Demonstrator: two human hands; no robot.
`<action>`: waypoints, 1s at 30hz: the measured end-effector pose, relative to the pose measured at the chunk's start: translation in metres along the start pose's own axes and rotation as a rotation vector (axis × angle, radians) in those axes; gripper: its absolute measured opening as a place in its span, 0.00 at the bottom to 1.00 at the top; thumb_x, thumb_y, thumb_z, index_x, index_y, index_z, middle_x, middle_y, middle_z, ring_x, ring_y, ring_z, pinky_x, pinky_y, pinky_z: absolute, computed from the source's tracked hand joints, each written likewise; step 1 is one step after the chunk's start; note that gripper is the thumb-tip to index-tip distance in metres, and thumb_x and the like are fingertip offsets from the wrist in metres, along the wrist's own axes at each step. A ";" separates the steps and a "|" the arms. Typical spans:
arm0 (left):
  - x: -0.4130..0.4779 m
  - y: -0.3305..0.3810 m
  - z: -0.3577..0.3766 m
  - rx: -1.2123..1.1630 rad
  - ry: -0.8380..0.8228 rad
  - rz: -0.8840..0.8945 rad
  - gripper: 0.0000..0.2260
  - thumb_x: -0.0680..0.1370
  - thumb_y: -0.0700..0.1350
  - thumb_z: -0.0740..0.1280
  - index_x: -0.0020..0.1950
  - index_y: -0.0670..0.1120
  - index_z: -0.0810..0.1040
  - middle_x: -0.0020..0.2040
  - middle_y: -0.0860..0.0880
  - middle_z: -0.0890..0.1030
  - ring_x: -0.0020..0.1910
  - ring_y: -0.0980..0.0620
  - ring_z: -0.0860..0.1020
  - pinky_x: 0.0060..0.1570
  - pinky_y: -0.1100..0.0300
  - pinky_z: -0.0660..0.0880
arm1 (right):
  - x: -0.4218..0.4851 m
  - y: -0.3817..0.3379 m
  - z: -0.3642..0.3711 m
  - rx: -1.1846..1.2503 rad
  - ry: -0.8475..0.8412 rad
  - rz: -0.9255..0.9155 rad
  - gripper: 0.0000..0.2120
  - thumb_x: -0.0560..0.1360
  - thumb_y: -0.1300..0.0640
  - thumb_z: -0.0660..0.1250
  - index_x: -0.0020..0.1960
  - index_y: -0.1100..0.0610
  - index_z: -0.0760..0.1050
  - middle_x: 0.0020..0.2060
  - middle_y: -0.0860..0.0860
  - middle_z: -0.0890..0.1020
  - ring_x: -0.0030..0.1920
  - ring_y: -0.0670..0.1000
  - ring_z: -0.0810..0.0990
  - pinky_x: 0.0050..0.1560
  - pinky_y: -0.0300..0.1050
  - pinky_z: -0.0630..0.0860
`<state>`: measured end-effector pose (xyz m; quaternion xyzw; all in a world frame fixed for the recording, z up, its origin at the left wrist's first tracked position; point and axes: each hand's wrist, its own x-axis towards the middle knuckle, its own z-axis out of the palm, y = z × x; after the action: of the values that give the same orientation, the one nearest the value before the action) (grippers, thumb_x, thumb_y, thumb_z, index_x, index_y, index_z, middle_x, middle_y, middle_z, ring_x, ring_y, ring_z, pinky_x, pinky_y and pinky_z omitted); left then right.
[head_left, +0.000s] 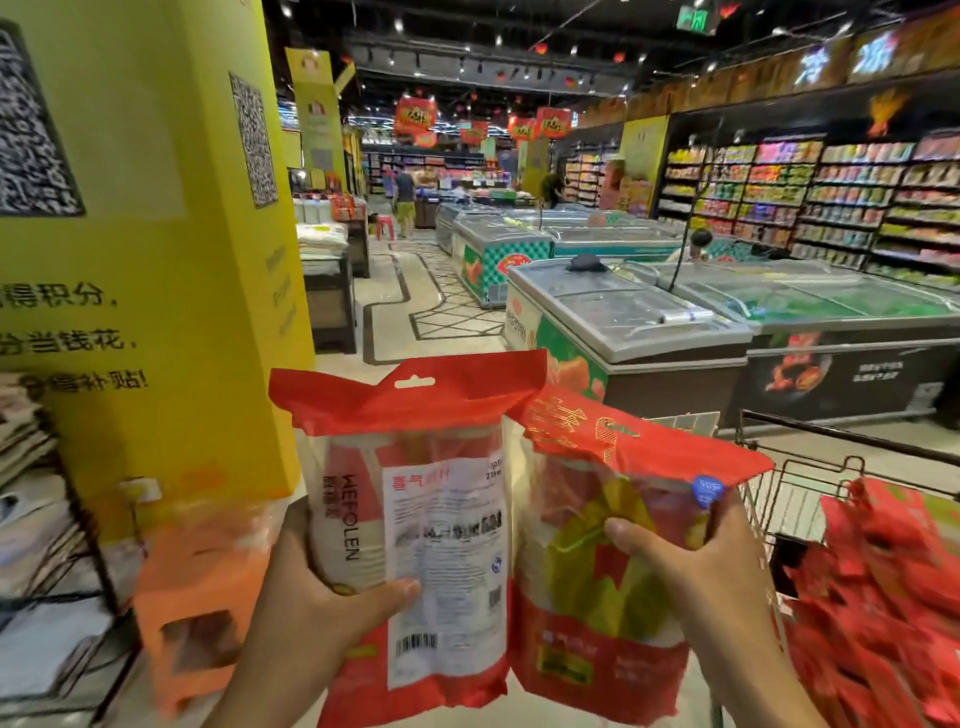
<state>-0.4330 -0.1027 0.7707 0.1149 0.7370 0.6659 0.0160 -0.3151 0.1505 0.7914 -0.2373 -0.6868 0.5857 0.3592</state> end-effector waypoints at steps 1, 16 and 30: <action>0.013 -0.003 0.001 0.003 0.000 0.001 0.37 0.58 0.31 0.83 0.56 0.59 0.71 0.50 0.49 0.84 0.43 0.62 0.84 0.37 0.62 0.79 | 0.012 0.006 0.009 0.005 -0.008 0.001 0.32 0.61 0.70 0.81 0.60 0.55 0.74 0.44 0.46 0.84 0.37 0.34 0.82 0.33 0.26 0.74; 0.271 -0.009 0.080 0.071 0.040 0.049 0.36 0.57 0.38 0.83 0.55 0.61 0.71 0.47 0.68 0.83 0.43 0.65 0.83 0.43 0.58 0.76 | 0.263 0.071 0.122 0.168 -0.038 0.039 0.38 0.59 0.60 0.86 0.64 0.47 0.73 0.52 0.42 0.85 0.47 0.39 0.84 0.45 0.41 0.77; 0.505 -0.061 0.286 0.019 -0.479 0.051 0.37 0.51 0.41 0.83 0.56 0.54 0.73 0.50 0.50 0.83 0.47 0.50 0.83 0.46 0.49 0.78 | 0.415 0.141 0.089 0.026 0.473 0.085 0.39 0.54 0.58 0.84 0.63 0.49 0.75 0.52 0.47 0.86 0.50 0.47 0.86 0.57 0.54 0.81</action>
<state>-0.8832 0.2678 0.7440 0.2883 0.7152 0.6129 0.1724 -0.6583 0.4321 0.7382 -0.3919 -0.5653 0.5374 0.4879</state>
